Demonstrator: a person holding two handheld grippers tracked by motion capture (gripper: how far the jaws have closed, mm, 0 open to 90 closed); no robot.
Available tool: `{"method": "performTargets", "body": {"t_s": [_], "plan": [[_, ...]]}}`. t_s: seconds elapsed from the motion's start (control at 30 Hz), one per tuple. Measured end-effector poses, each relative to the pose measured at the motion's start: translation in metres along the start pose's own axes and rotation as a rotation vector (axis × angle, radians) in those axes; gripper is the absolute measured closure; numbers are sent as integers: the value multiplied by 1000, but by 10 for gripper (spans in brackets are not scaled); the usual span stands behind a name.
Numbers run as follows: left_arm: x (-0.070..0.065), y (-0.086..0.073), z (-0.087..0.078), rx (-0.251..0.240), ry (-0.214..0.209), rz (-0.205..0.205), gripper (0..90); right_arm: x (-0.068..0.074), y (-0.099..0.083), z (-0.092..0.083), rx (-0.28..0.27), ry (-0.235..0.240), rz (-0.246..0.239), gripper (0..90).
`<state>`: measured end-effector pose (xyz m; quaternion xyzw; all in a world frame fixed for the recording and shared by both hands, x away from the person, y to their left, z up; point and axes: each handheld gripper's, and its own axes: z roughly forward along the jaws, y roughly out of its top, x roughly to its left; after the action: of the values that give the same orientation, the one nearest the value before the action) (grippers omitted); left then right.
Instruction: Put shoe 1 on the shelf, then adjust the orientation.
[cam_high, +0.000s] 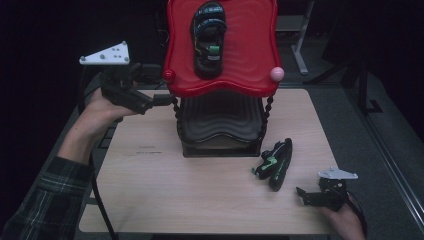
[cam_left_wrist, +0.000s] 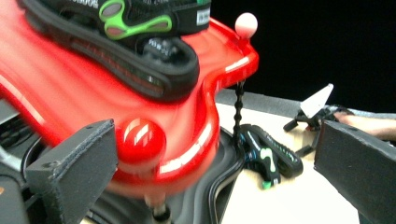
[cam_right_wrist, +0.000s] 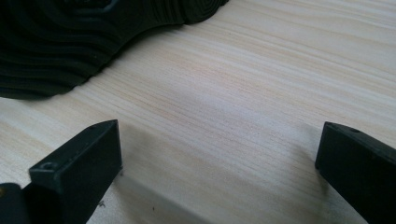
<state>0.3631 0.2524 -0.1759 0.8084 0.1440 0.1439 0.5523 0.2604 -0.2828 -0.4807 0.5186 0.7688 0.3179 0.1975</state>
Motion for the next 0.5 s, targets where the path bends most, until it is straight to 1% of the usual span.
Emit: {"method": "performTargets", "body": {"t_s": [0.13,0.23,0.33,0.47,0.5], "plan": [[-6,-13,-10,13,15,-1,0,0,1,1,1,1,0,0],[-12,-26,-16,18,24,-7,0,0,1,1,-1,1,2,0],[-18,-43,-21,33,38,-11,0,-1,1,1,-2,0,2,0],[-26,-73,-24,44,52,-40,0,-2,2,2,0,0,0,0],[-28,-81,-25,56,60,-42,0,-2,2,2,-1,-2,3,0]]}}
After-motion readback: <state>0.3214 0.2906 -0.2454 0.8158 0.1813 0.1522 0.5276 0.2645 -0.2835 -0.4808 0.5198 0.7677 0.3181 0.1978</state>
